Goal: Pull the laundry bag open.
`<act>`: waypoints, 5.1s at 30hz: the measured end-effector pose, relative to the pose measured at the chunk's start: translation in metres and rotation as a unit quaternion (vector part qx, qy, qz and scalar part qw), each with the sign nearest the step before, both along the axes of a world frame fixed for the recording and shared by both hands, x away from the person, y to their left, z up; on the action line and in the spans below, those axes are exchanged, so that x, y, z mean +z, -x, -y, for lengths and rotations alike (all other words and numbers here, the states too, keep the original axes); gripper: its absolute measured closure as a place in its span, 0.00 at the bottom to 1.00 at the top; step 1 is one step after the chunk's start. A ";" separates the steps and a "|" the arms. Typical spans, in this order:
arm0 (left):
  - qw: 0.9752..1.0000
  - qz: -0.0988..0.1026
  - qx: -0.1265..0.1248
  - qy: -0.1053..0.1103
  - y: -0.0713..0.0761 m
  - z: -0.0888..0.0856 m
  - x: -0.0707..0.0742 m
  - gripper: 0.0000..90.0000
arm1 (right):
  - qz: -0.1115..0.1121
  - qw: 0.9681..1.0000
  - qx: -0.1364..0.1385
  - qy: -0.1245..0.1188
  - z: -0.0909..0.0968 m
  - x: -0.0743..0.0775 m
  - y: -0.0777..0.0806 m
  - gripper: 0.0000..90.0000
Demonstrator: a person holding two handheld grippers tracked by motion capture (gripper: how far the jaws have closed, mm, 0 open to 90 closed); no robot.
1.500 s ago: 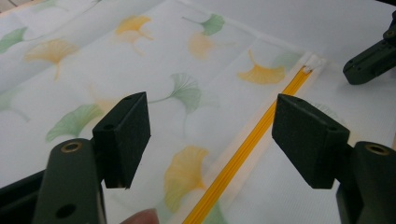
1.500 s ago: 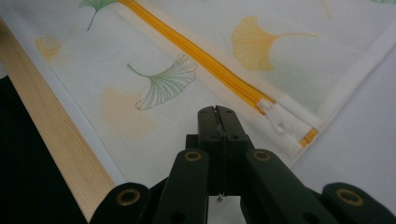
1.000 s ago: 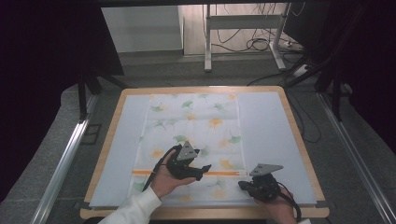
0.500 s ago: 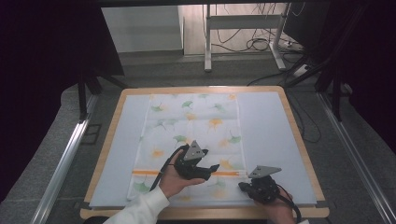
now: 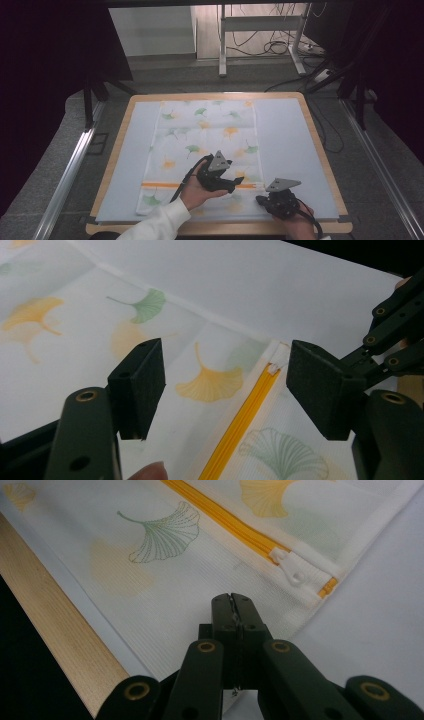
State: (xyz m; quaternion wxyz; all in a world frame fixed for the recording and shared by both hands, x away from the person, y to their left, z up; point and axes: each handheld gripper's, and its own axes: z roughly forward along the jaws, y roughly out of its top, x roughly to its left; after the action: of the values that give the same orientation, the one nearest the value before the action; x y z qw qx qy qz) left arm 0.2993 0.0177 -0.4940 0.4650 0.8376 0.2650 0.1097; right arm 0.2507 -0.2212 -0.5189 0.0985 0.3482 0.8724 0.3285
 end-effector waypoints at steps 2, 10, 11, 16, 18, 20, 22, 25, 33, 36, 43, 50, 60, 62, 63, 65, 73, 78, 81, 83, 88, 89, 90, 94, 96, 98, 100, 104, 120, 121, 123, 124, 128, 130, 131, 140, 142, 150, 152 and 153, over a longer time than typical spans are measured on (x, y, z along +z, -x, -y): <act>1.000 -0.002 -0.004 -0.007 -0.003 0.006 -0.002 0.38 | -0.004 1.000 -0.003 -0.003 0.001 0.000 0.001 0.99; 0.999 -0.009 -0.029 -0.022 -0.006 0.029 -0.006 0.43 | -0.007 1.000 -0.004 -0.005 0.002 0.000 0.001 0.99; 0.999 -0.012 -0.033 -0.023 -0.006 0.031 -0.007 0.43 | -0.008 1.000 -0.003 -0.006 0.002 0.000 0.001 0.99; 0.998 -0.020 -0.042 -0.034 -0.009 0.044 -0.015 0.48 | -0.008 1.000 -0.004 -0.004 0.002 0.000 0.000 0.99; 0.998 -0.018 -0.045 -0.035 -0.010 0.048 -0.017 0.49 | -0.009 1.000 -0.004 -0.006 0.002 0.000 0.000 0.99; 0.998 -0.014 -0.048 -0.036 -0.009 0.051 -0.017 0.49 | -0.010 1.000 -0.005 -0.008 0.002 0.000 0.000 0.99; 0.998 -0.013 -0.050 -0.036 -0.010 0.052 -0.017 0.50 | -0.009 1.000 -0.005 -0.008 0.002 0.000 0.000 0.99; 0.998 -0.027 -0.055 -0.033 -0.011 0.055 -0.020 0.51 | -0.008 1.000 -0.004 -0.006 0.002 0.000 0.000 0.99; 0.996 -0.035 -0.067 -0.052 -0.013 0.062 -0.027 0.53 | -0.011 1.000 -0.005 -0.007 0.002 0.000 0.000 0.98; 0.995 -0.040 -0.071 -0.057 -0.014 0.065 -0.029 0.53 | -0.011 1.000 -0.004 -0.007 0.002 0.000 0.000 0.98; 0.993 -0.042 -0.080 -0.081 -0.017 0.073 -0.036 0.56 | -0.015 1.000 -0.006 -0.009 0.003 0.000 -0.001 0.98; 0.993 -0.069 -0.081 -0.055 -0.021 0.075 -0.037 0.71 | -0.016 1.000 -0.005 -0.011 0.003 0.000 -0.001 0.98; 0.994 -0.061 -0.066 -0.059 -0.021 0.074 -0.035 0.90 | -0.019 1.000 -0.004 -0.011 0.004 0.000 -0.002 0.98; 0.994 -0.055 -0.064 -0.064 -0.020 0.074 -0.034 0.93 | -0.020 1.000 -0.003 -0.011 0.004 0.000 -0.003 0.98; 0.994 -0.055 -0.063 -0.067 -0.020 0.074 -0.033 0.93 | -0.020 1.000 -0.004 -0.011 0.004 0.000 -0.003 0.98; 0.994 -0.059 -0.061 -0.069 -0.020 0.075 -0.033 0.93 | -0.019 1.000 -0.003 -0.011 0.004 0.000 -0.004 0.98; 0.993 -0.033 -0.068 -0.096 -0.017 0.077 -0.031 0.94 | -0.008 1.000 -0.019 -0.002 0.005 0.001 -0.007 0.98; 0.993 -0.020 -0.068 -0.099 -0.014 0.077 -0.032 0.94 | 0.002 0.999 -0.042 -0.007 0.010 0.003 -0.020 0.99; 0.993 -0.021 -0.066 -0.098 -0.014 0.076 -0.031 0.94 | -0.020 0.998 -0.051 -0.028 0.013 0.000 -0.026 0.99; 0.993 -0.021 -0.066 -0.099 -0.013 0.075 -0.031 0.94 | -0.033 0.997 -0.058 -0.043 0.015 -0.002 -0.029 0.99; 0.992 -0.025 -0.063 -0.105 -0.012 0.073 -0.030 0.94 | -0.032 0.997 -0.058 -0.039 0.015 -0.001 -0.028 0.99; 0.992 -0.025 -0.062 -0.107 -0.012 0.073 -0.030 0.94 | -0.033 0.997 -0.058 -0.039 0.015 -0.001 -0.028 0.99; 0.992 -0.022 -0.063 -0.110 -0.011 0.073 -0.030 0.94 | -0.033 0.997 -0.058 -0.040 0.015 -0.002 -0.029 0.99; 0.991 -0.014 -0.065 -0.117 -0.009 0.073 -0.029 0.94 | -0.034 0.997 -0.059 -0.041 0.015 -0.002 -0.029 0.99; 0.991 -0.013 -0.065 -0.119 -0.009 0.073 -0.029 0.94 | -0.033 0.997 -0.059 -0.041 0.015 -0.002 -0.029 0.99; 0.990 -0.009 -0.068 -0.125 -0.009 0.072 -0.028 0.94 | -0.033 0.997 -0.059 -0.039 0.015 -0.002 -0.028 1.00; 0.990 -0.012 -0.065 -0.124 -0.009 0.072 -0.029 0.94 | -0.032 0.997 -0.059 -0.039 0.014 -0.002 -0.028 1.00; 0.990 -0.016 -0.066 -0.122 -0.010 0.070 -0.029 0.94 | -0.032 0.997 -0.058 -0.040 0.015 -0.002 -0.028 1.00; 0.990 -0.021 -0.060 -0.123 -0.009 0.058 -0.028 0.94 | -0.033 0.997 -0.057 -0.039 0.014 -0.001 -0.029 0.99; 0.990 -0.021 -0.060 -0.123 -0.009 0.058 -0.028 0.94 | -0.032 0.997 -0.058 -0.039 0.014 -0.001 -0.029 0.99; 0.990 -0.020 -0.060 -0.123 -0.009 0.057 -0.028 0.94 | -0.032 0.997 -0.057 -0.037 0.014 -0.001 -0.028 0.99; 0.990 -0.021 -0.060 -0.124 -0.009 0.057 -0.028 0.94 | -0.032 0.997 -0.057 -0.037 0.014 -0.001 -0.028 0.99; 0.990 -0.023 -0.056 -0.126 -0.009 0.052 -0.028 0.94 | -0.031 0.997 -0.056 -0.037 0.014 -0.001 -0.028 0.99; 0.990 -0.023 -0.054 -0.127 -0.009 0.049 -0.028 0.94 | -0.030 0.997 -0.054 -0.035 0.014 -0.001 -0.028 1.00; 0.990 -0.023 -0.053 -0.126 -0.009 0.048 -0.028 0.94 | -0.029 0.998 -0.053 -0.034 0.014 -0.001 -0.028 1.00; 0.990 -0.024 -0.053 -0.129 -0.009 0.042 -0.028 0.94 | -0.031 0.997 -0.054 -0.035 0.014 -0.001 -0.028 0.99; 0.990 -0.024 -0.053 -0.131 -0.008 0.040 -0.028 0.94 | -0.031 0.997 -0.053 -0.036 0.015 -0.001 -0.029 0.99; 0.991 -0.038 -0.043 -0.124 -0.009 0.025 -0.029 0.94 | -0.033 0.997 -0.052 -0.037 0.015 -0.001 -0.029 0.99; 0.991 -0.040 -0.041 -0.122 -0.010 0.022 -0.029 0.94 | -0.033 0.997 -0.052 -0.037 0.015 -0.001 -0.029 1.00; 0.991 -0.041 -0.041 -0.123 -0.010 0.020 -0.029 0.94 | -0.034 0.997 -0.052 -0.037 0.015 -0.001 -0.029 0.99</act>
State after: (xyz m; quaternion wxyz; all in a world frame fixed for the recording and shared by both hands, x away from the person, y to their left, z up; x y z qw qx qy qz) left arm 0.3090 -0.0025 -0.5231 0.3509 0.9024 0.2339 0.0881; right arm 0.2799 -0.2358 -0.5199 0.0729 0.4073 0.8431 0.3434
